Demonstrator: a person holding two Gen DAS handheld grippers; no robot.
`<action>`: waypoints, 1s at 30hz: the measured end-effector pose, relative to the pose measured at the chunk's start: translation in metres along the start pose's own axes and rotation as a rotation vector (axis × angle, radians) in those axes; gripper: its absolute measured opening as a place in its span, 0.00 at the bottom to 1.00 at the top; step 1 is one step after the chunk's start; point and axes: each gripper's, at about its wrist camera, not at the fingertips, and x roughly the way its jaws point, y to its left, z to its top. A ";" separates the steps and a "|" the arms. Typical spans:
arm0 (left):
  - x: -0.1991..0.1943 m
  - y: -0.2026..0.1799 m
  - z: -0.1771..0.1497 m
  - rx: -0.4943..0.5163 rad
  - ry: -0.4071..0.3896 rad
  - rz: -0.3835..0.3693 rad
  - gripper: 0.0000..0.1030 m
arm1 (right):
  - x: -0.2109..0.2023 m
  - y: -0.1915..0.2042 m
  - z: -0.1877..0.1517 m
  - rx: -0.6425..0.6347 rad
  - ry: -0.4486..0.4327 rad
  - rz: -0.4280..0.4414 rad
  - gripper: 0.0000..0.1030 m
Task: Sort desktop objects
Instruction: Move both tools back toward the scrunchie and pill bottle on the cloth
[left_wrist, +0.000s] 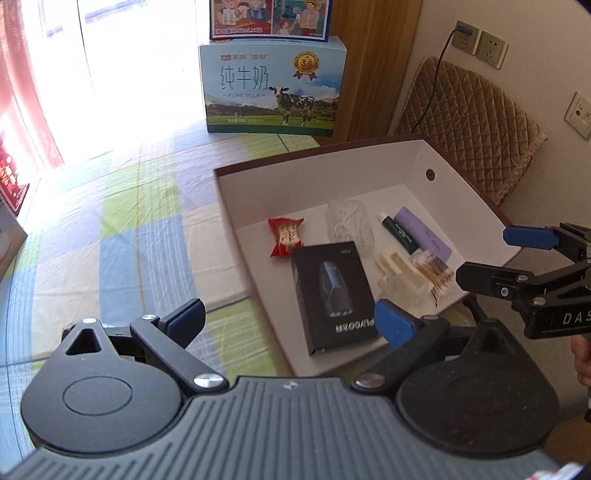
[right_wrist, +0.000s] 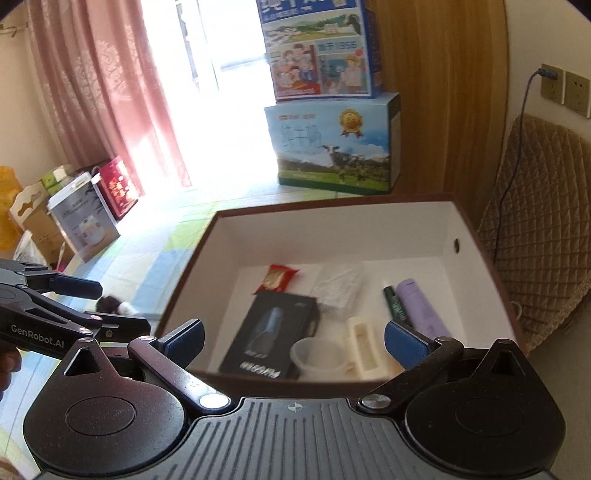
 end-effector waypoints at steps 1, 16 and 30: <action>-0.003 0.002 -0.004 -0.001 0.001 0.001 0.94 | -0.001 0.005 -0.002 -0.004 0.004 0.002 0.98; -0.046 0.049 -0.064 -0.057 0.025 0.032 0.94 | -0.001 0.072 -0.032 -0.008 0.045 0.038 0.98; -0.061 0.096 -0.106 -0.110 0.072 0.063 0.94 | 0.022 0.137 -0.054 -0.069 0.116 0.078 0.98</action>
